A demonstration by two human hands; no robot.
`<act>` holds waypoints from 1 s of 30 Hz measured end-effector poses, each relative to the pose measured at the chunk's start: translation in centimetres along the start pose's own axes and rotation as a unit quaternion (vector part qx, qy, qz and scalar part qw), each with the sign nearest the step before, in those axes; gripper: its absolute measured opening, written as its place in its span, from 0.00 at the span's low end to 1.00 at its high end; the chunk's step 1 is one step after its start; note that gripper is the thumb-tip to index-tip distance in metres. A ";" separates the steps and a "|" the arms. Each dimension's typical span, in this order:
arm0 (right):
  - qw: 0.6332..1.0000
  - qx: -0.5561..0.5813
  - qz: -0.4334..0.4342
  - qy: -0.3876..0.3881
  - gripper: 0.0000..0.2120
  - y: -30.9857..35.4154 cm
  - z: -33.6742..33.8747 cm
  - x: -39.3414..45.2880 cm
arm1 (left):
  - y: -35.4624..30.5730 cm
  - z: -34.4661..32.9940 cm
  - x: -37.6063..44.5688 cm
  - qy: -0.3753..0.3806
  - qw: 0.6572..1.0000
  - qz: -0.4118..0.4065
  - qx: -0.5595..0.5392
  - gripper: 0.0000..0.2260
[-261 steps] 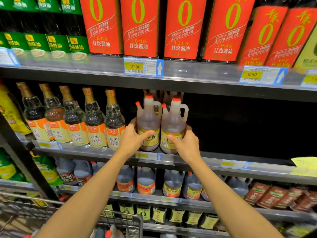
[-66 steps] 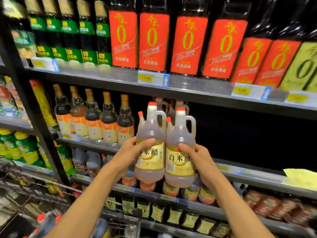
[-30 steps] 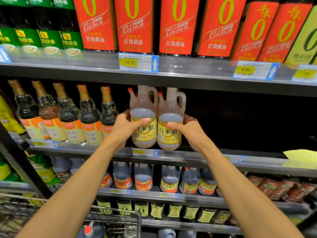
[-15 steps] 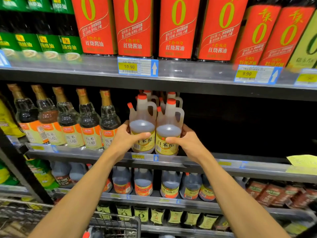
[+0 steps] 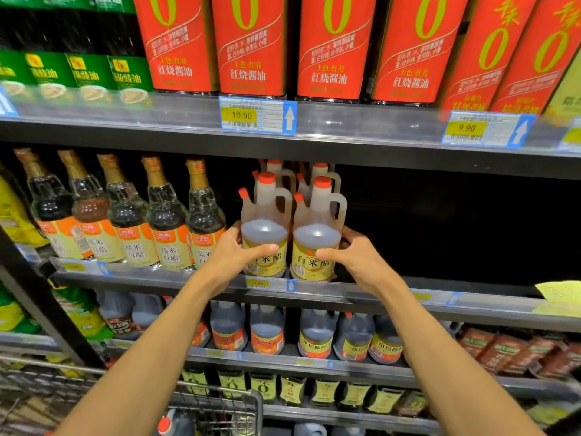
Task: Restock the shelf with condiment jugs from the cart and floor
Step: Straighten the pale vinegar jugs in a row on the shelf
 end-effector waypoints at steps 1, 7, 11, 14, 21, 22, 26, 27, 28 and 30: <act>1.000 -0.004 -0.002 -0.001 0.23 0.0 0.0 0.0 | 0.0 0.0 -0.1 0.004 1.000 0.000 0.008 0.34; 0.999 -0.040 0.000 -0.026 0.28 0.3 0.2 -0.6 | 0.0 0.1 -1.4 -0.040 0.996 -0.022 0.079 0.31; 0.990 -0.112 0.008 -0.080 0.35 0.0 -0.6 -1.0 | -0.1 -0.4 -1.9 -0.084 0.988 -0.048 0.120 0.33; 0.983 -0.142 0.013 -0.119 0.36 -0.2 -0.9 -0.9 | -0.4 -0.4 -1.8 -0.099 0.984 -0.058 0.137 0.30; 0.985 -0.120 0.013 -0.122 0.38 -0.5 -0.7 -0.6 | -0.6 -0.2 -1.6 -0.082 0.985 -0.055 0.139 0.32; 0.985 -0.119 0.013 -0.121 0.38 -0.5 -0.7 -0.6 | -0.6 -0.2 -1.6 -0.083 0.985 -0.054 0.138 0.32; 0.985 -0.120 0.011 -0.121 0.39 -0.4 -0.6 -0.6 | -0.8 -0.2 -1.6 -0.079 0.986 -0.046 0.137 0.33; 0.985 -0.123 0.010 -0.121 0.39 -0.5 -0.6 -0.6 | -0.9 -0.2 -1.6 -0.078 0.987 -0.045 0.132 0.33; 0.985 -0.125 0.011 -0.120 0.39 -0.5 -0.7 -0.6 | -1.0 -0.2 -1.6 -0.077 0.988 -0.046 0.129 0.33; 0.984 -0.129 0.017 -0.119 0.39 -0.5 -0.6 -0.6 | -0.9 -0.2 -1.6 -0.076 0.988 -0.050 0.126 0.33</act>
Point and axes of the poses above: each hand's wrist, its own x-axis towards the middle knuckle, its own z-axis out of the back of the hand, y = z × x, the point moved 7 cm from there along x, towards the middle knuckle, and after that the axes turned 6 degrees about -z, right-handed, at the moved point
